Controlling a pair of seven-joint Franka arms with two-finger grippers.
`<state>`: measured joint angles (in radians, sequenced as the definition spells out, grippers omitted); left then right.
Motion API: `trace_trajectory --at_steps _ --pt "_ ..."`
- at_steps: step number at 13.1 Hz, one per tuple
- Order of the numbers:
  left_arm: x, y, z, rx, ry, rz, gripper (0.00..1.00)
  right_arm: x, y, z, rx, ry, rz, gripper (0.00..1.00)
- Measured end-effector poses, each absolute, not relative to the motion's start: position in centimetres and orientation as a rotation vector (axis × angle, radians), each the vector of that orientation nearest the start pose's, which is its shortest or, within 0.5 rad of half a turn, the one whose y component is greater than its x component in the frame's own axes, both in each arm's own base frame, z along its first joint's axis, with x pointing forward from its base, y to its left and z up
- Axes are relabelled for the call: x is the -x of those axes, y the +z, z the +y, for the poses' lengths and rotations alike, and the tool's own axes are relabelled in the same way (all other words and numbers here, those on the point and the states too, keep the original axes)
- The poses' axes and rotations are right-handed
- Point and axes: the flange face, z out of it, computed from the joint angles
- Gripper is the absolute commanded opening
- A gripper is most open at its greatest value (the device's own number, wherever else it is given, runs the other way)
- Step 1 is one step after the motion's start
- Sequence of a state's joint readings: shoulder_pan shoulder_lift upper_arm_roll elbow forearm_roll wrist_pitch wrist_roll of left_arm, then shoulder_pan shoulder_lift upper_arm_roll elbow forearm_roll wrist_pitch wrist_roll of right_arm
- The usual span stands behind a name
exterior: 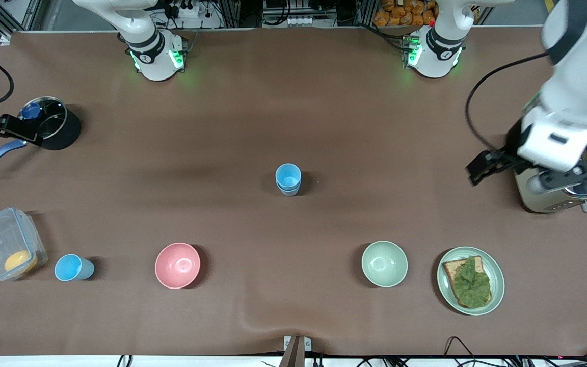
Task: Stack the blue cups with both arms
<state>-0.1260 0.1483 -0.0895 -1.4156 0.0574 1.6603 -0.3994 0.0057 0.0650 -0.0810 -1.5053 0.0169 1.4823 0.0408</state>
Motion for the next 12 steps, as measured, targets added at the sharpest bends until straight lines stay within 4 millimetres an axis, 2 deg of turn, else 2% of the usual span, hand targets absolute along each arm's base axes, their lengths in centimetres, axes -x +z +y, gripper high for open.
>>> trace_trajectory --at_steps 1,3,4,7,12 --pt "-58.8 63.0 -10.3 3.129 -0.13 -0.255 1.0 -56.4 61.1 -3.7 3.121 0.138 0.175 1.0" --pt "-57.3 63.2 -7.3 3.152 -0.081 -0.244 1.0 -56.4 61.2 -3.5 3.121 0.14 0.17 1.0" --pt "-56.6 62.6 -6.8 3.15 -0.056 -0.241 1.0 -56.4 61.1 -3.5 3.121 0.14 0.17 1.0" --pt "-55.0 61.5 -7.3 3.145 -0.012 -0.219 1.0 -56.4 61.1 -3.5 3.121 0.142 0.169 1.0" --pt "-54.9 62.2 -6.0 3.14 -0.05 -0.168 1.0 -56.5 60.9 -3.5 3.121 0.153 0.17 1.0"
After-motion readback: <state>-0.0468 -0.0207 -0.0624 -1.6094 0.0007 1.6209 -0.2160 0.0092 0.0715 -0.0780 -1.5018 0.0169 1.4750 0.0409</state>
